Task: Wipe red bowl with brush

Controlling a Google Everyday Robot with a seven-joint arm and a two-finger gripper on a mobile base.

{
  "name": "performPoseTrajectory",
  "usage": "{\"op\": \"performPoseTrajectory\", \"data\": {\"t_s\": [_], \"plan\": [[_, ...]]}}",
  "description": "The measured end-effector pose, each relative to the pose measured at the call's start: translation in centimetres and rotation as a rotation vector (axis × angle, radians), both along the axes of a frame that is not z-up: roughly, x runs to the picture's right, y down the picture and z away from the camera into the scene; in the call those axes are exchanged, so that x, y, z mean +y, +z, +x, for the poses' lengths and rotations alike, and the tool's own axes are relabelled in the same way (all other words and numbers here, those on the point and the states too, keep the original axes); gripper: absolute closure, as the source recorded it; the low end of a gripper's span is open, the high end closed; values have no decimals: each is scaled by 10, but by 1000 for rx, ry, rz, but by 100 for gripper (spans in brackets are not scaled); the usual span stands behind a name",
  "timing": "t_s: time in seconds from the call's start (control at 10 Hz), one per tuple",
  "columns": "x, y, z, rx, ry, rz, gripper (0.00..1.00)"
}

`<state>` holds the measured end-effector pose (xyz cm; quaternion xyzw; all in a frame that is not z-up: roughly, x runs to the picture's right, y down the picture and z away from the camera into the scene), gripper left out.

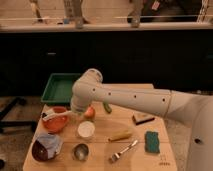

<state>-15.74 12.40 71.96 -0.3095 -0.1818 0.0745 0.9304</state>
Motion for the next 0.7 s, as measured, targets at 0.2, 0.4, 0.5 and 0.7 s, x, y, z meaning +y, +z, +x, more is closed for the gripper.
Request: {"op": "performPoseTrajectory", "data": {"t_s": [0.2, 0.4, 0.5, 0.7], "plan": [[9, 9, -10, -11, -8, -24, 100], [12, 20, -9, -8, 6, -40, 100], [13, 25, -9, -6, 12, -47, 100], [18, 40, -9, 3, 26, -70, 100]]}}
